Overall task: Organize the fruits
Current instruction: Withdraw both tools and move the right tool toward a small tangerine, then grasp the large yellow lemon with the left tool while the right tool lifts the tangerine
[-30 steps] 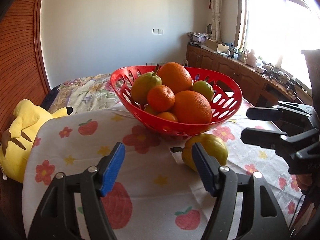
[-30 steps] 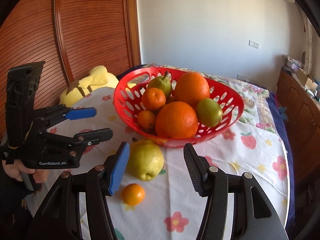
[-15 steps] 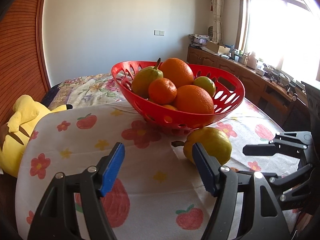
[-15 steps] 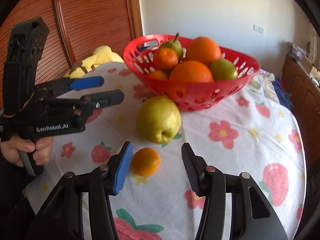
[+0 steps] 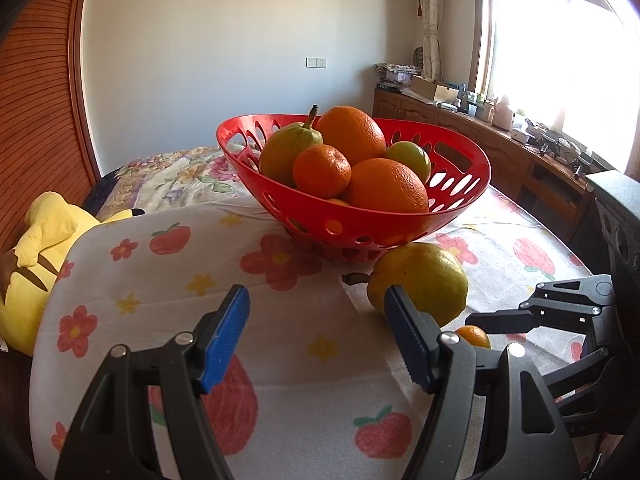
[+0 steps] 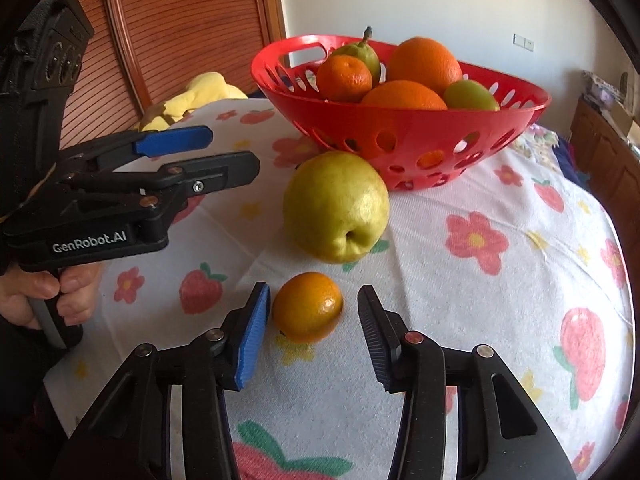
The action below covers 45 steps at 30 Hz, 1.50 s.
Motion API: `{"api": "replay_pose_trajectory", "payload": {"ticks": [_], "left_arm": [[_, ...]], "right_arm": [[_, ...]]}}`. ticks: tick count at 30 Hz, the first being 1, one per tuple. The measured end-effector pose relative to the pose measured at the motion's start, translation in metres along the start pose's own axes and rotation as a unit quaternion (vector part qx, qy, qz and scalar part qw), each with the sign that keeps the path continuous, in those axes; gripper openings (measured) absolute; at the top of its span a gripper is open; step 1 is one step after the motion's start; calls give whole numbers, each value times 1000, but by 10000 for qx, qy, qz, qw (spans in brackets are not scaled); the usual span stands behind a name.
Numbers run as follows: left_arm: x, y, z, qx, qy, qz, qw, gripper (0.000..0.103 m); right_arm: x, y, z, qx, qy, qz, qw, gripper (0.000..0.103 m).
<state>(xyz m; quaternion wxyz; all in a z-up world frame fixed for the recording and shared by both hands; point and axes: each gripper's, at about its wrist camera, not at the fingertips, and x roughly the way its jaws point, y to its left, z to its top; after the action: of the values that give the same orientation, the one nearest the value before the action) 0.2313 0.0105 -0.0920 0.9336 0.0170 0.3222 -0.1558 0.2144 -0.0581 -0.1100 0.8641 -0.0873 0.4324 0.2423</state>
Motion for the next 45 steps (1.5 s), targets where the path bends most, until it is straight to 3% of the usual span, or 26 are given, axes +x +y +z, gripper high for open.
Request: {"api": "replay_pose_trajectory", "payload": {"ticks": [3, 9, 21, 45], "left_arm": [[1, 0, 0, -1, 8, 15, 10000, 70], [3, -7, 2, 112, 90, 41, 9999, 70], [12, -30, 23, -26, 284, -465, 9985, 71], [48, -65, 25, 222, 627, -533, 9964, 71]], "right_arm": [[2, -1, -3, 28, 42, 92, 9999, 34], [-5, -4, -7, 43, -17, 103, 9999, 34], [-33, -37, -13, 324, -337, -89, 9989, 34], [-38, -65, -22, 491, -392, -134, 9979, 34]]}}
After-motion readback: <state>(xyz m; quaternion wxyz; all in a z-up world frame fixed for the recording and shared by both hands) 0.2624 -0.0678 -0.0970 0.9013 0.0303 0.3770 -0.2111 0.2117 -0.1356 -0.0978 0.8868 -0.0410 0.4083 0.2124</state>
